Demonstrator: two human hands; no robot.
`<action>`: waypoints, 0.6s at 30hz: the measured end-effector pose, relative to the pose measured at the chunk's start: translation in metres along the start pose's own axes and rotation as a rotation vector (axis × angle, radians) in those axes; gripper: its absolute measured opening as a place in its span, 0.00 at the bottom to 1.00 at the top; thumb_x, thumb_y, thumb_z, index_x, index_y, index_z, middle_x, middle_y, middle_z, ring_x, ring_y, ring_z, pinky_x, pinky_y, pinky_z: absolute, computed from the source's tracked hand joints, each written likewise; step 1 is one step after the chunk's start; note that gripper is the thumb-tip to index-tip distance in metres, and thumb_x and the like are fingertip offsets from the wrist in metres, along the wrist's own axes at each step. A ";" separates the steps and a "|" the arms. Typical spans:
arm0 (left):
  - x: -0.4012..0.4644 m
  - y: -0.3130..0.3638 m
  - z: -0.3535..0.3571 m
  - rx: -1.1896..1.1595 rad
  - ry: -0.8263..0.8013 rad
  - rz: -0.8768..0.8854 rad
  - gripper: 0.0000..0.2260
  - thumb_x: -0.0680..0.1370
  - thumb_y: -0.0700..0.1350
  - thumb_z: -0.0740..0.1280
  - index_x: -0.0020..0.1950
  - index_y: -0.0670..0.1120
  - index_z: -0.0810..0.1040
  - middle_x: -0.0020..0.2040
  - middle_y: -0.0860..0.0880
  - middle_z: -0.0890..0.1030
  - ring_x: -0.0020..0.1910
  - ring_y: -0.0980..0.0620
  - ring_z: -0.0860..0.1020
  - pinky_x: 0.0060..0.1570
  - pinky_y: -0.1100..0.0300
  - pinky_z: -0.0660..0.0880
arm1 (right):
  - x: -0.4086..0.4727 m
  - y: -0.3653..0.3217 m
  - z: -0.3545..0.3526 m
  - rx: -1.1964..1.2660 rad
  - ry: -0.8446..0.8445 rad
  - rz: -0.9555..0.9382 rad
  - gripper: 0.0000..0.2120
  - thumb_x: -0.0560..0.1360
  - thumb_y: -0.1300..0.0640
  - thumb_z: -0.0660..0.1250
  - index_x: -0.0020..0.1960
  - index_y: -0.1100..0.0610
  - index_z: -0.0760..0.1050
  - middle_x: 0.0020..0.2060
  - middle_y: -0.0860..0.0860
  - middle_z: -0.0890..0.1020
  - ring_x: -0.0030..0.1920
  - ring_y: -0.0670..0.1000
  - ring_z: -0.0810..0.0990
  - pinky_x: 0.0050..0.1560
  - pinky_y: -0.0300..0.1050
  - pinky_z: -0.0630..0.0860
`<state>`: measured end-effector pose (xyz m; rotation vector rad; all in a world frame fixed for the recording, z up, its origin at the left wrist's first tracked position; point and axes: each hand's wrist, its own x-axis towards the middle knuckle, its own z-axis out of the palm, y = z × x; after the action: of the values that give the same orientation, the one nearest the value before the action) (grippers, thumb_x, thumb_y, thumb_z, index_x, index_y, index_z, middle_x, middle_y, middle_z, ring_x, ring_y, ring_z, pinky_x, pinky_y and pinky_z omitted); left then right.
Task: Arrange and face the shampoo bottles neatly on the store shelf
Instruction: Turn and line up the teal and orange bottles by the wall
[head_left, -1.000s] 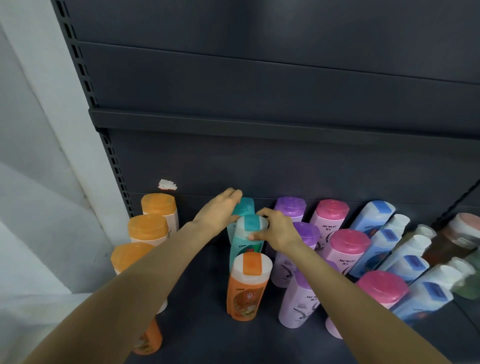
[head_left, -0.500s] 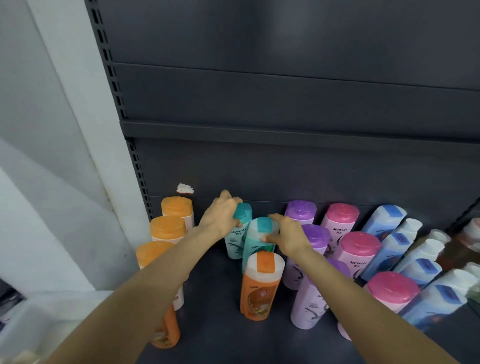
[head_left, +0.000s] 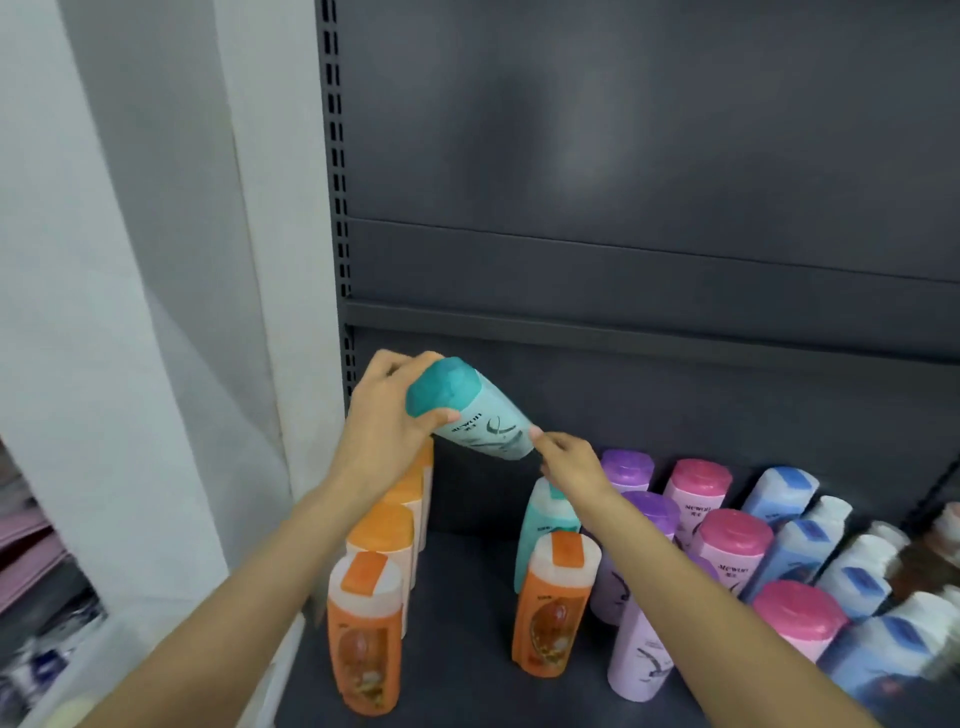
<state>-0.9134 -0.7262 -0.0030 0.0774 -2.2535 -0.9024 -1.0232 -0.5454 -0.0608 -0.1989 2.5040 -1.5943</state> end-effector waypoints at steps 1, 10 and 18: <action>-0.002 0.001 -0.008 -0.044 0.032 -0.011 0.25 0.70 0.44 0.75 0.66 0.48 0.75 0.52 0.53 0.70 0.51 0.58 0.69 0.49 0.79 0.63 | -0.004 -0.003 0.001 0.150 -0.011 0.070 0.24 0.78 0.44 0.61 0.59 0.66 0.73 0.47 0.58 0.80 0.49 0.53 0.79 0.53 0.44 0.73; -0.026 -0.016 -0.044 -0.595 0.053 -0.196 0.22 0.71 0.38 0.72 0.61 0.56 0.72 0.56 0.59 0.75 0.57 0.57 0.75 0.45 0.74 0.75 | -0.050 -0.032 0.001 0.957 -0.088 0.093 0.20 0.77 0.46 0.62 0.57 0.62 0.71 0.51 0.62 0.79 0.54 0.57 0.80 0.56 0.50 0.75; -0.030 -0.030 -0.047 -0.849 -0.272 -0.468 0.23 0.78 0.46 0.63 0.71 0.63 0.65 0.61 0.48 0.75 0.53 0.47 0.82 0.53 0.51 0.79 | -0.061 -0.050 -0.015 0.977 0.104 -0.025 0.11 0.76 0.55 0.66 0.52 0.63 0.74 0.49 0.59 0.80 0.50 0.54 0.82 0.47 0.46 0.82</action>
<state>-0.8666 -0.7680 -0.0155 0.0987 -1.9185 -2.1573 -0.9659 -0.5413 -0.0055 -0.0092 1.4944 -2.6349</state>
